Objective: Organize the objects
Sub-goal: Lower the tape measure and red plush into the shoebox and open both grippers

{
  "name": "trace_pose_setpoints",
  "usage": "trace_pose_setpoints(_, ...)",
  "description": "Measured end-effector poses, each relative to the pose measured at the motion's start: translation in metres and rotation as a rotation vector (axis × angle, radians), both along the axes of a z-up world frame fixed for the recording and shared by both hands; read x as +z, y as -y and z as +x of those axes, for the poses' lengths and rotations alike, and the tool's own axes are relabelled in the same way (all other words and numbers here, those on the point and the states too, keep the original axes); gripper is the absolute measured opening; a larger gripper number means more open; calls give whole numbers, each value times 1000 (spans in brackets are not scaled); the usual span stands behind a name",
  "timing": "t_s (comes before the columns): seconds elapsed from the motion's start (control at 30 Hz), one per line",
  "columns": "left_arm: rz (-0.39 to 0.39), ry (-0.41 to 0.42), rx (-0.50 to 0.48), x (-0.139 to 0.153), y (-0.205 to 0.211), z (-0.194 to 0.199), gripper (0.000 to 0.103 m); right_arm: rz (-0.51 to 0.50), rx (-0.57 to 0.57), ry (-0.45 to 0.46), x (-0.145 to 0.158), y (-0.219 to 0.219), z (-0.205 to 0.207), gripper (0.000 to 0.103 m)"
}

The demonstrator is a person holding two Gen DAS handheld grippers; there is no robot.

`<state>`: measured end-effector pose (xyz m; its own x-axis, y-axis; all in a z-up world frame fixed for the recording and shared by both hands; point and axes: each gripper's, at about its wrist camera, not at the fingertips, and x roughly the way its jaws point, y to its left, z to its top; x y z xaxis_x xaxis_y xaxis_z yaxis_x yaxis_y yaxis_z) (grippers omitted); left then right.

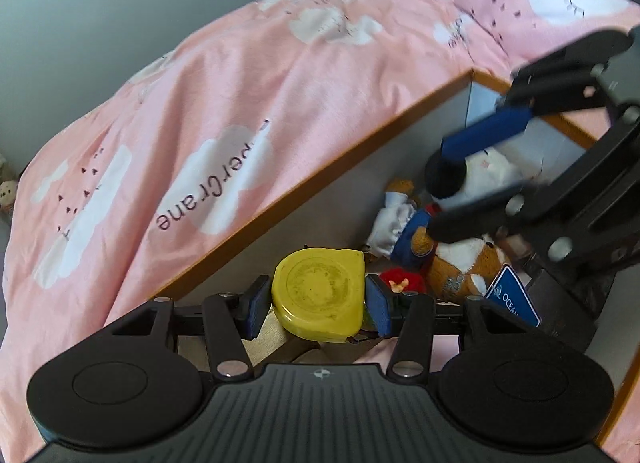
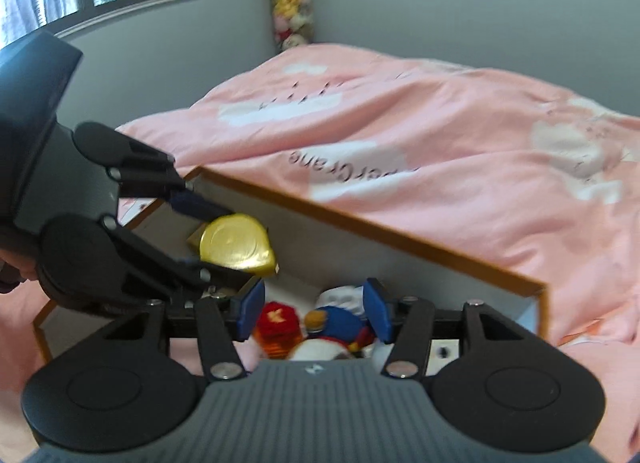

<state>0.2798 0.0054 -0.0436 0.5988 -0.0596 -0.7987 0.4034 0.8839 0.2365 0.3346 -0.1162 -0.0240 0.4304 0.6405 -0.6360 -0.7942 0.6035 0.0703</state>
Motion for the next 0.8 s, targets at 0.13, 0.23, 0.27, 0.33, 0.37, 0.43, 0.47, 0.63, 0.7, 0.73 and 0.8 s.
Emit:
trace_pose_setpoints(0.13,-5,-40,64,-9,5,15,58,32,-26,0,1,13,1,62)
trace_pose_setpoints(0.23,-42,-73,130,-14,4,25,58,46,-28,-24,-2,18,4,62)
trace_pose_setpoints(0.27,-50,-82,152,-15,3,27,58,43,-32,-30,-4,19,5,62)
trace_pose_setpoints(0.33,-53,-84,172,-16,3,28,59,21,-48,-42,-9,19,8,62)
trace_pose_setpoints(0.37,-47,-82,174,-16,4,28,59,10,-57,-47,-11,18,9,62)
trace_pose_setpoints(0.43,-34,-70,171,-15,6,26,60,0,-68,-63,-15,18,10,63)
trace_pose_setpoints(0.47,-35,-61,174,-14,6,26,60,0,-72,-73,-16,19,11,64)
trace_pose_setpoints(0.63,-67,-31,207,-5,2,19,65,-17,-91,-65,-14,19,9,69)
trace_pose_setpoints(0.7,-89,-6,214,3,2,13,66,-22,-95,-60,-12,20,7,70)
trace_pose_setpoints(0.73,-105,10,220,8,1,9,68,-25,-96,-58,-11,20,5,73)
trace_pose_setpoints(0.8,-140,44,234,19,0,-2,71,-24,-101,-53,-7,21,2,77)
